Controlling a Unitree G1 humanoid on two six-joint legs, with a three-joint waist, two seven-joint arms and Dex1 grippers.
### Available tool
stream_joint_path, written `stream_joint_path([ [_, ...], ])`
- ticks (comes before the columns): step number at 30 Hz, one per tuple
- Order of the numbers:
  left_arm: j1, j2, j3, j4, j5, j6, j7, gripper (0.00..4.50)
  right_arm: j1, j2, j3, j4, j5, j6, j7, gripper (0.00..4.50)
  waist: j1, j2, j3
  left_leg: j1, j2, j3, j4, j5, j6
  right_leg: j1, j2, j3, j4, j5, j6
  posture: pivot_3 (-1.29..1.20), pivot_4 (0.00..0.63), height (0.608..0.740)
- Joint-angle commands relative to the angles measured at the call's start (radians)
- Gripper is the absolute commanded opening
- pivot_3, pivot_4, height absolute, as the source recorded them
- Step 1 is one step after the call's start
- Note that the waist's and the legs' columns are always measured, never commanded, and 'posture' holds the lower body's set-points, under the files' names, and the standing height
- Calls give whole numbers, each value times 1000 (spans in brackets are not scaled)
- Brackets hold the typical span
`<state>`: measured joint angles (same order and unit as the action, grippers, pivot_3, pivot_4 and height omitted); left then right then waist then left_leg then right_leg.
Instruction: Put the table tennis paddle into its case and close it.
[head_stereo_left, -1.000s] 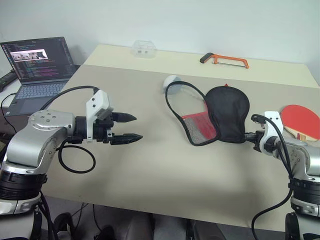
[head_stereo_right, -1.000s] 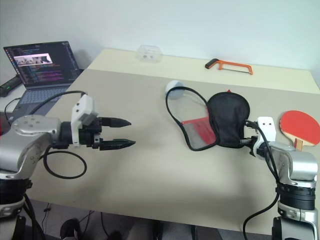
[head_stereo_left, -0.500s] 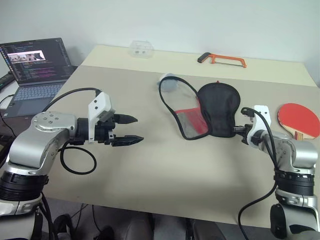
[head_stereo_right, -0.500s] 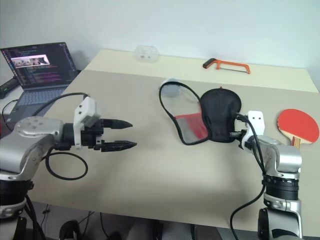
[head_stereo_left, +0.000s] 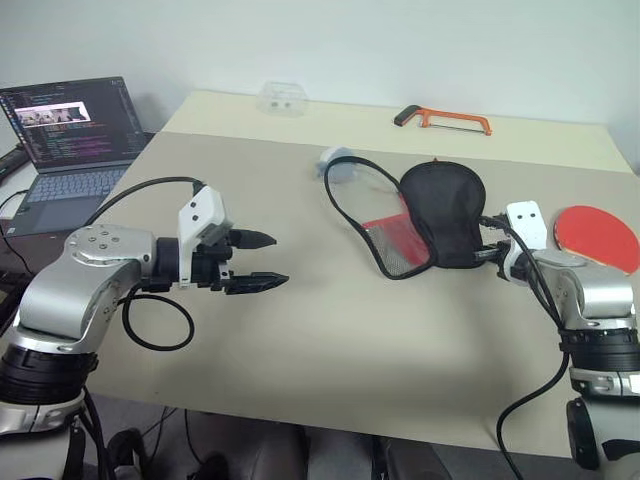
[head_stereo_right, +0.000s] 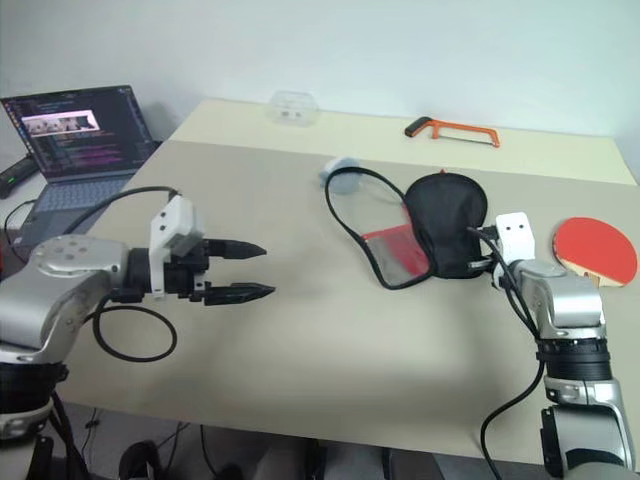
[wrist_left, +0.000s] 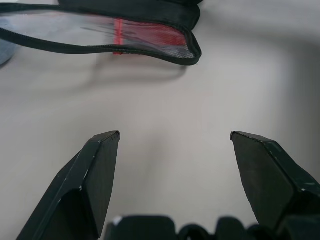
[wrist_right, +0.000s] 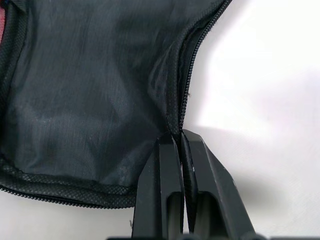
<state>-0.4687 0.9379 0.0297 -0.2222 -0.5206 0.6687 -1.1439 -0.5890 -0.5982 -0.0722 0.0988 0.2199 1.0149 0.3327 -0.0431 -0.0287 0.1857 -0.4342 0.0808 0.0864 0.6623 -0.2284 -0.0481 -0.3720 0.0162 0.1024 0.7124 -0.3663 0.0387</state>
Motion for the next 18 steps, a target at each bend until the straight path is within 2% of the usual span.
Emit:
stream_joint_path([
  [1, -22, 2, 5, -17, 2, -7, 3, 3880, -37, -52, 39, 40, -36, -80, 62, 32, 0, 0, 0, 0, 0, 0, 0, 0, 0, 0, 0, 0, 0, 0, 0, 0, 150, 740],
  [9, -28, -3, -1, -16, 9, -11, 1, 3880, -114, -96, 114, 202, -99, -210, 177, 32, -6, 0, 0, 0, 0, 0, 0, 0, 0, 0, 0, 0, 0, 0, 0, 0, 150, 740],
  [16, -22, -1, 8, -15, 9, -7, 5, 3880, -107, -103, 54, 131, -84, -145, 174, 32, -8, 0, 0, 0, 1, 0, 0, 0, 0, 0, 0, 0, 0, 0, 0, 0, 150, 740],
  [18, -28, -4, 3, -7, 13, -13, 2, 3880, -99, -105, 34, 101, -76, -118, 170, 471, -8, 0, 0, 0, 1, 0, 0, 0, 0, 0, 0, 0, 1, 0, 0, 0, 150, 740],
])
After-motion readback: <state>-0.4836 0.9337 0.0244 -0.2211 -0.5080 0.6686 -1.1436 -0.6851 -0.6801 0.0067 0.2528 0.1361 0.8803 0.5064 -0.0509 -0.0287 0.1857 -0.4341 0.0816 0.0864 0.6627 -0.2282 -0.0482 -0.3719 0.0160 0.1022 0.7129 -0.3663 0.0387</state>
